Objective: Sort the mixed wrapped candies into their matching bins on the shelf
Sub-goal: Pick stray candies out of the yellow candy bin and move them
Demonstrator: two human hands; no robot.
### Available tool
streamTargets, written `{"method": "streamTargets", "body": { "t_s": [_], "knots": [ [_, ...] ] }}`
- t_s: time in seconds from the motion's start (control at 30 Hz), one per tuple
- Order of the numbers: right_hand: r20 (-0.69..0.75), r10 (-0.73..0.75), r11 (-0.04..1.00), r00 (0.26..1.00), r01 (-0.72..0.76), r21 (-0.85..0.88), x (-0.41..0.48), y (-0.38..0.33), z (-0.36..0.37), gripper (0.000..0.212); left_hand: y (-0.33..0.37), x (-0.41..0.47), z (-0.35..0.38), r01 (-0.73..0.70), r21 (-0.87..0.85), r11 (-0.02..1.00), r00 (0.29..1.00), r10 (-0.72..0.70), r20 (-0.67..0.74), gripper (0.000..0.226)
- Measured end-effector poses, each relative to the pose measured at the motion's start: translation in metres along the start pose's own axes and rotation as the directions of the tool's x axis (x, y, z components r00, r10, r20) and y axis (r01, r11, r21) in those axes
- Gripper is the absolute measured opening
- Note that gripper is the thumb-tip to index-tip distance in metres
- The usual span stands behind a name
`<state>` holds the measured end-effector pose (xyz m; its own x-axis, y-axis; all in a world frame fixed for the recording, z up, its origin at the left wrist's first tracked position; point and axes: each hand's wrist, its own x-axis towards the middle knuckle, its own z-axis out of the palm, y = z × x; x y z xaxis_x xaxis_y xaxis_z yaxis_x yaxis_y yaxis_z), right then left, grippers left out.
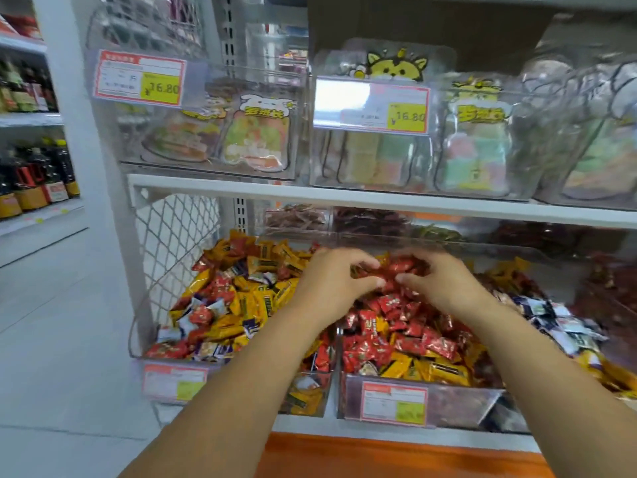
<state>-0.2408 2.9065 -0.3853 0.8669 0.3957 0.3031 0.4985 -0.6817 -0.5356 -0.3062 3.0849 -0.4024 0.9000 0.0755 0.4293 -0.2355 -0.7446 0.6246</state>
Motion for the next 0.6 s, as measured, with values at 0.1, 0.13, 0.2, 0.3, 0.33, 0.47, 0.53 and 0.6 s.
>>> {"method": "streamTargets", "body": {
  "t_s": [0.1,0.13,0.2,0.3,0.33,0.47,0.53,0.6],
  "knots": [
    [0.108,0.003,0.998,0.994,0.004,-0.066,-0.003,0.006,-0.007,0.047,-0.003,0.001,-0.004,0.018,0.041,0.999,0.998,-0.021,0.057,0.031],
    [0.117,0.01,0.997,0.993,0.0,-0.083,-0.003,0.007,-0.011,0.045,-0.005,-0.002,-0.012,0.021,0.053,0.998,0.998,-0.024,0.06,0.03],
    [0.116,0.016,0.994,0.993,-0.003,-0.111,-0.004,0.001,-0.02,0.036,-0.014,-0.009,-0.036,0.044,0.083,0.996,0.997,-0.05,0.064,0.029],
    [0.123,-0.054,0.989,0.991,0.07,-0.133,-0.007,-0.021,-0.021,0.024,-0.032,-0.028,-0.074,0.103,0.112,0.988,0.983,-0.118,0.138,0.028],
    [0.136,-0.106,0.987,0.985,0.12,-0.103,-0.008,-0.032,-0.018,0.02,-0.038,-0.036,-0.085,0.117,0.14,0.983,0.975,-0.141,0.172,0.027],
    [0.288,-0.276,0.955,0.917,0.297,-0.028,-0.018,-0.09,0.013,0.019,-0.06,-0.063,-0.119,0.178,0.235,0.956,0.939,-0.236,0.251,0.025],
    [0.418,-0.322,0.929,0.849,0.369,-0.035,-0.019,-0.113,0.038,0.02,-0.069,-0.073,-0.131,0.2,0.264,0.944,0.925,-0.27,0.266,0.026],
    [0.529,-0.3,0.913,0.793,0.4,-0.081,-0.015,-0.126,0.068,0.024,-0.077,-0.081,-0.14,0.211,0.289,0.934,0.913,-0.293,0.282,0.029]
  ]
}}
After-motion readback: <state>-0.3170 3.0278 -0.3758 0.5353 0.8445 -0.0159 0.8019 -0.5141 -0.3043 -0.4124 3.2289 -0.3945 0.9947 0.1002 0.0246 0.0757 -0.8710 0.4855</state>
